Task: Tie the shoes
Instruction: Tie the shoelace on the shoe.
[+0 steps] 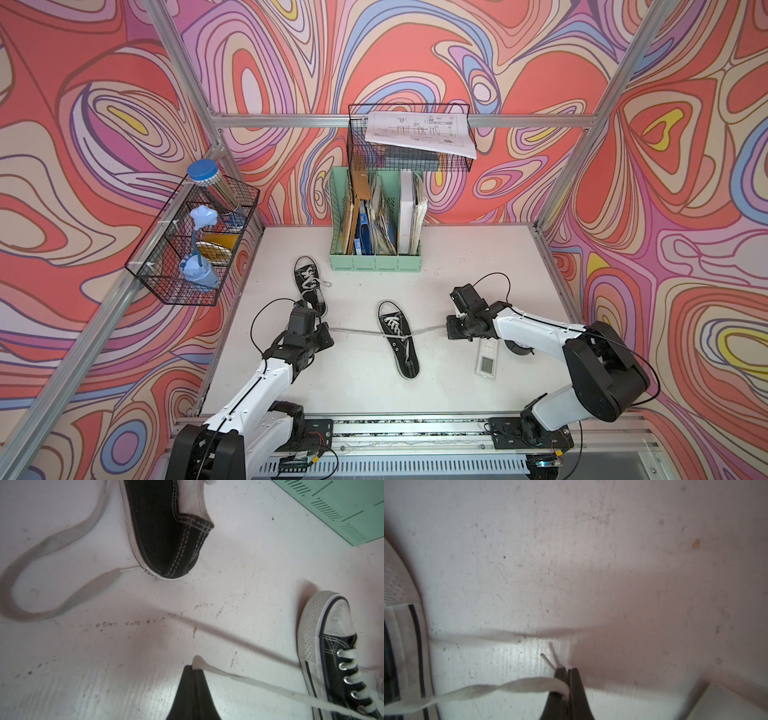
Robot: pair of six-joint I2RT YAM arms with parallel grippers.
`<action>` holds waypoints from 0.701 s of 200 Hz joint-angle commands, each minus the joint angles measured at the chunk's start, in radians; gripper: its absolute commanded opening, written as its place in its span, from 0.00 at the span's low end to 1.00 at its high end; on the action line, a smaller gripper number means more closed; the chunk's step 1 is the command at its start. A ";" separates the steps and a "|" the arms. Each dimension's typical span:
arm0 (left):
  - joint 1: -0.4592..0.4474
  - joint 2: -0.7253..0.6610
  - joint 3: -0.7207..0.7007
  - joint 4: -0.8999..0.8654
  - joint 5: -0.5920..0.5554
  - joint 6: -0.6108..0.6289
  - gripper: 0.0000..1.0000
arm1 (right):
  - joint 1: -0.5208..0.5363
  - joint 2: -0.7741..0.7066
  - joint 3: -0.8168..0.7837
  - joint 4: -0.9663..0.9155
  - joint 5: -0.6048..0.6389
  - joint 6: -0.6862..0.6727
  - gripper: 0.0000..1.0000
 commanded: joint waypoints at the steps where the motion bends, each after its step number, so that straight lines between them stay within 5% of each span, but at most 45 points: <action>1: -0.014 -0.037 0.040 0.049 0.161 -0.010 0.00 | -0.003 0.011 0.022 0.039 -0.108 -0.028 0.08; 42: -0.099 -0.117 0.176 -0.029 0.224 -0.011 0.00 | -0.002 -0.092 0.043 -0.014 -0.049 -0.049 0.38; 66: -0.113 -0.135 0.250 -0.072 0.273 -0.005 0.00 | 0.000 -0.167 0.060 -0.033 -0.030 -0.080 0.43; 89: -0.120 -0.127 0.309 -0.080 0.349 0.005 0.00 | 0.025 -0.217 0.058 0.054 -0.156 -0.155 0.50; 140: -0.146 -0.078 0.397 -0.114 0.447 0.025 0.00 | 0.272 -0.069 0.111 0.351 -0.306 -0.340 0.51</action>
